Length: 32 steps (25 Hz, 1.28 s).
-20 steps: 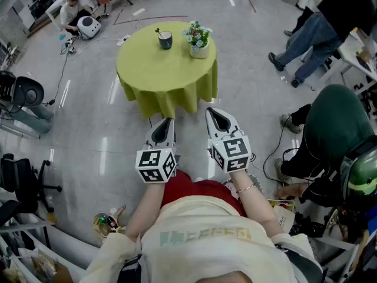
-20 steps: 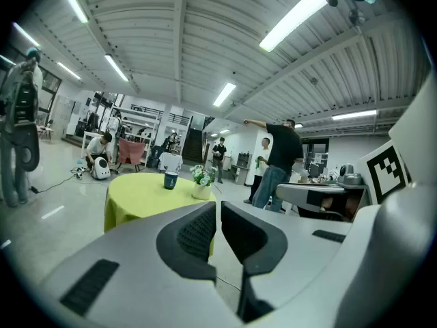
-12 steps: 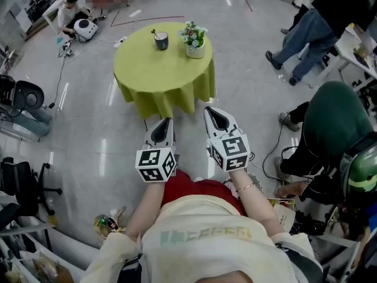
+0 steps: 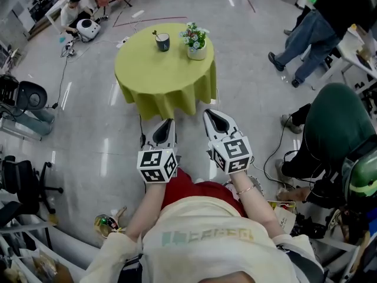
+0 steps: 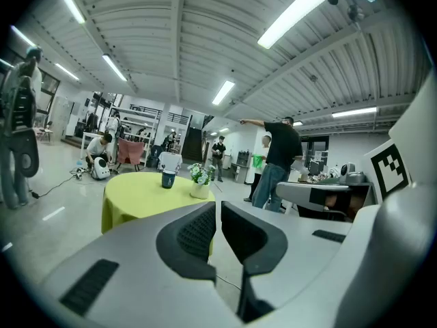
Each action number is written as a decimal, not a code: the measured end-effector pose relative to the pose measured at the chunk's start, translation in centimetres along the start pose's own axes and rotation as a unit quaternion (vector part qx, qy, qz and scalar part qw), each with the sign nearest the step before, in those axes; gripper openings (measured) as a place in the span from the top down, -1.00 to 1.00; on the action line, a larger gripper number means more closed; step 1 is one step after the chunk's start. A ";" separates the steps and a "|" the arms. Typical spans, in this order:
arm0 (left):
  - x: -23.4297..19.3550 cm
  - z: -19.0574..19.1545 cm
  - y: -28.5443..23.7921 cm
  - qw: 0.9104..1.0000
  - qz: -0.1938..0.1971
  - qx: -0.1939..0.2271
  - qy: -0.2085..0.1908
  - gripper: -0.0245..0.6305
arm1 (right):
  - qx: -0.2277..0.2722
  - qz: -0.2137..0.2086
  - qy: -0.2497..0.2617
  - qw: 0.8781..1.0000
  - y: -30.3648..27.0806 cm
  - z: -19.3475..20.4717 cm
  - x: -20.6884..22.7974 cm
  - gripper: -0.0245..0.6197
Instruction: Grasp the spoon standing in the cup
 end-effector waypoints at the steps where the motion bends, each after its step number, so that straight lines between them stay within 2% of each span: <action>1: -0.1 -0.1 0.0 1.000 -0.001 -0.002 0.000 0.80 | 0.001 -0.003 -0.002 1.000 -0.1 0.0 -0.1 0.80; 7: -0.8 -0.5 -1.5 1.000 -0.005 0.000 -0.001 0.80 | 0.004 -0.005 -0.013 1.000 -1.3 0.1 0.9 0.80; 16: -4.1 -2.0 -5.1 1.000 -0.008 0.004 0.012 0.80 | -0.011 0.005 -0.012 1.000 -5.0 0.0 2.2 0.80; 32: -10.6 -4.3 -12.5 0.999 -0.020 -0.028 0.021 0.80 | -0.044 -0.004 -0.029 0.999 -15.7 1.2 4.0 0.80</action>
Point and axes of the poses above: the fingertips, and each gripper's own axes: y backward along the fingers, x to its right, z out of its underside, the point moved 9 cm from there along y, backward along the fingers, and after that the axes turned 12 degrees about y, right-handed, at the moved point
